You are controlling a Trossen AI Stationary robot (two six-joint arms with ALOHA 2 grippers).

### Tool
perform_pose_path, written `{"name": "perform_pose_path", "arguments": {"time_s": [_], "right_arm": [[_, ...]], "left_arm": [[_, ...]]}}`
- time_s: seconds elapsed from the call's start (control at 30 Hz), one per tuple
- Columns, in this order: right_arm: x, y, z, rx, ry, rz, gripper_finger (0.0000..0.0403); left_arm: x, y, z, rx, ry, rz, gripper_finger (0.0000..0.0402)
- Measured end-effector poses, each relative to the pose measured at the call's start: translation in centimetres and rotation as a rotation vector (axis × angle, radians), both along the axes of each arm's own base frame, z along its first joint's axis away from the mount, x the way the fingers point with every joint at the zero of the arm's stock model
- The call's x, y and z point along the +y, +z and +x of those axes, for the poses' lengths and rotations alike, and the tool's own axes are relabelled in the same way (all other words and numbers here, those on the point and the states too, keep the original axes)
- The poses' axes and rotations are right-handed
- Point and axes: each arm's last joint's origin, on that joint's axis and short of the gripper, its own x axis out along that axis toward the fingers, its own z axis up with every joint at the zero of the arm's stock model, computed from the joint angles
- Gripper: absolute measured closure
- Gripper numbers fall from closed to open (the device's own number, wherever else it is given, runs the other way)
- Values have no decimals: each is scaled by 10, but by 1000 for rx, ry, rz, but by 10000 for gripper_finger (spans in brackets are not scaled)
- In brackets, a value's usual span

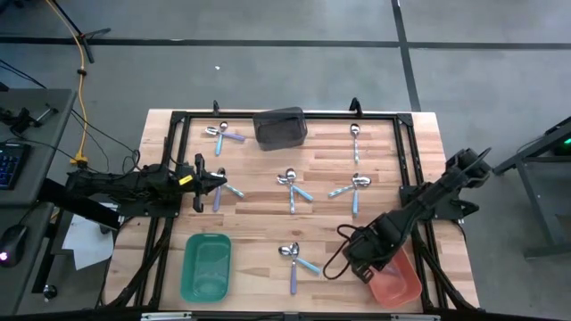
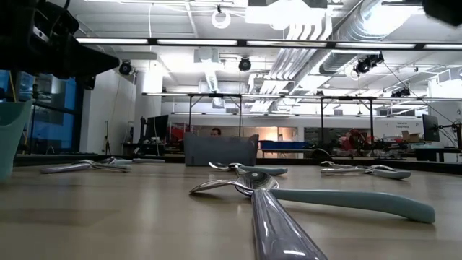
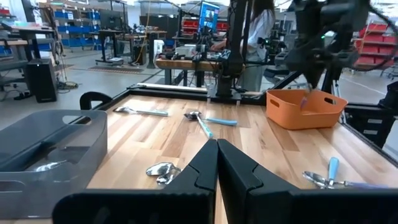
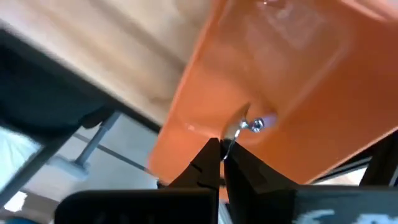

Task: Sort silverware by color (type)
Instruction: Put the purple spoon into the orange bin, then adjust the black bin

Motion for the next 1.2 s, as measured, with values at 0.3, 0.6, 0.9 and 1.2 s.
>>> {"name": "perform_pose_path", "arguments": {"time_s": [0.3, 0.6, 0.9, 1.2], "right_arm": [[-18, -33, -12, 69, -23, -48, 403], [-24, -39, -14, 84, -45, -88, 402], [-38, -36, -2, 47, -61, -86, 393], [-48, -29, 13, -16, -49, 0, 312]], "left_arm": [[0, 0, 0, 2, -1, 8, 398], [0, 0, 0, 3, -1, 12, 398], [0, 0, 0, 7, -5, 43, 398], [0, 0, 0, 9, -6, 61, 398]]}}
